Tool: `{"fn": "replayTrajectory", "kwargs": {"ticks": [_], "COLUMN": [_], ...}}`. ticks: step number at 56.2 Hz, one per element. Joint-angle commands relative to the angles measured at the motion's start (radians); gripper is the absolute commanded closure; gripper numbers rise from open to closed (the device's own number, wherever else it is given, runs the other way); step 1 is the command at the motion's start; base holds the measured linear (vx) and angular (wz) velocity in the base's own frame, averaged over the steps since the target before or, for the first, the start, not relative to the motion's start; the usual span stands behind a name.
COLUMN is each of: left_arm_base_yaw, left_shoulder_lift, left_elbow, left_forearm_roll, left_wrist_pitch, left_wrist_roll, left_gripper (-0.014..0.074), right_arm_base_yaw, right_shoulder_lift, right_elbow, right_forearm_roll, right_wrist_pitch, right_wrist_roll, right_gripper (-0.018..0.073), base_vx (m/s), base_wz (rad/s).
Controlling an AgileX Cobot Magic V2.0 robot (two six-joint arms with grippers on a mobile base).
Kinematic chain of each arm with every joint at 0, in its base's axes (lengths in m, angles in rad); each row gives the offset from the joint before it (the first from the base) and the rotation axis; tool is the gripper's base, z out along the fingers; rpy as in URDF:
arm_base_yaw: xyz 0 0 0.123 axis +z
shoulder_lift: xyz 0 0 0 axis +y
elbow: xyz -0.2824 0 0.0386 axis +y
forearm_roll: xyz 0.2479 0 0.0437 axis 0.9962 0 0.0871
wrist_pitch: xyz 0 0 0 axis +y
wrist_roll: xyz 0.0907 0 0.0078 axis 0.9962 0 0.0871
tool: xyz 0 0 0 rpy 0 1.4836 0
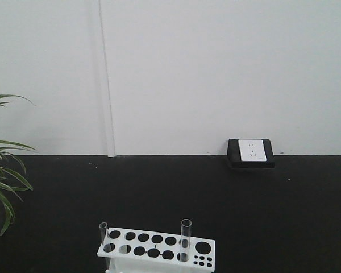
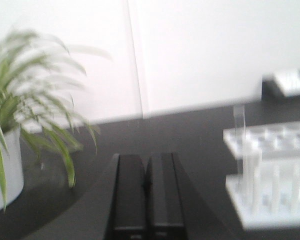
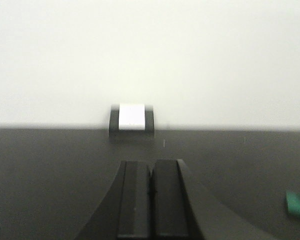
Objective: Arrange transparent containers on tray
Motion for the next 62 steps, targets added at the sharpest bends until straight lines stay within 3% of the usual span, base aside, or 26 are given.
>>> {"fn": "replayTrajectory", "kwargs": {"ticks": [1,6,12,20,32,48,62], "left_arm_base_yaw": [0.002,0.002,0.002,0.002,0.002,0.002,0.002], "left_shoulder_lift": [-0.013,-0.012,0.034,0.216,0.587,0.853,0.914], "left_elbow": [-0.031,-0.142,-0.311,-0.532,-0.768,-0.822,-0.822], "left_forearm_roll": [-0.037,-0.034,0.022,0.071,0.067,0.058,0.058], "left_wrist_pitch": [-0.166,-0.074,-0.011,-0.023,-0.058,-0.093,-0.118], "left_wrist_roll": [-0.084,-0.105,-0.059,-0.030,-0.030,-0.039,-0.039], "left_gripper": [0.0597,0.0597,0.0597,0.0597,0.0597,0.0595,0.0550], "right_arm_base_yaw": [-0.006,-0.006,-0.006,-0.006,-0.006,-0.006,-0.006], "right_shoulder_lift": [-0.008,-0.008,0.009,0.159,0.478,0.739,0.822], "right_elbow": [0.004,-0.029,-0.164,-0.422,-0.709,-0.797,-0.797], "right_forearm_roll": [-0.010,-0.004,-0.005,-0.006,-0.006,-0.006,-0.006], "right_wrist_pitch": [-0.281,-0.372,-0.306,-0.156,-0.098,-0.105,-0.101], "right_wrist_roll": [-0.011,0.014,0.031,0.031,0.031,0.031,0.031], "right_gripper": [0.0571,0.0571,0.0571,0.0571,0.0571,0.0571,0.0537], "base_vx": [0.00,0.00,0.00,0.00,0.00,0.00,0.00], "base_wz": [0.00,0.00,0.00,0.00,0.00,0.00,0.00]}}
